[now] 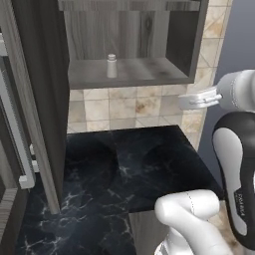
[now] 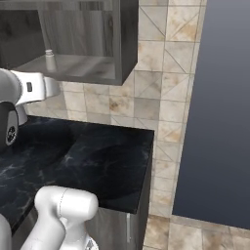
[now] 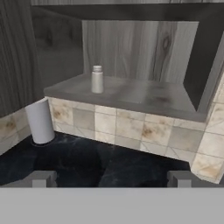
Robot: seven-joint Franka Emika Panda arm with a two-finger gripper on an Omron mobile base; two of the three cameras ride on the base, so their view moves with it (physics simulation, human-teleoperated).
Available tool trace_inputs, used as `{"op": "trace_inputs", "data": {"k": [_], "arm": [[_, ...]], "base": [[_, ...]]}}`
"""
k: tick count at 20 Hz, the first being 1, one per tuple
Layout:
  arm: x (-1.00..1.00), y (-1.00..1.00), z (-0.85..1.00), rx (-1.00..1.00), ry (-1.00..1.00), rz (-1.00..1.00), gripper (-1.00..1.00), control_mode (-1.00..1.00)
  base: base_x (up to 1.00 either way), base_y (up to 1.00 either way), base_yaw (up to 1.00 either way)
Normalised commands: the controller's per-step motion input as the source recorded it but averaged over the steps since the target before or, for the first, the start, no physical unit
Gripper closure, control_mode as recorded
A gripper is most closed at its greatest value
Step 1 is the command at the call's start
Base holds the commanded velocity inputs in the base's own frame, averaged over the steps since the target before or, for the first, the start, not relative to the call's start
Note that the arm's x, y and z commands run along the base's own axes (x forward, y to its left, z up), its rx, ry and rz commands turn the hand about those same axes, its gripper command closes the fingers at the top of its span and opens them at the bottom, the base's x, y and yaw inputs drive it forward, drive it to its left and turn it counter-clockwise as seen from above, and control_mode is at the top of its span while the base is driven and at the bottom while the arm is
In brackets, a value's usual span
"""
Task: Move the ketchup and shaker from the cabinet to the dining counter.
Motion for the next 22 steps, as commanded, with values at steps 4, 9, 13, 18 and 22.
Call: {"op": "trace_inputs", "data": {"k": [4,9,13,18,22], "arm": [[0.41,0.34,0.00,0.01,0.00,0.00,-1.00,-1.00],[0.43,0.26,0.04,0.03,0.00,0.00,-1.00,-1.00],[0.43,0.22,0.00,0.02,0.00,0.01,-1.00,-1.00],[0.40,0.28,0.00,0.00,0.00,0.00,-1.00,-1.00],[0.38,0.22,0.01,0.00,0.00,0.00,-1.00,-1.00]], "base": [[0.00,0.00,0.00],[0.00,0.00,0.00],[0.00,0.00,0.00],[0.00,0.00,0.00],[0.00,0.00,0.00]]}}
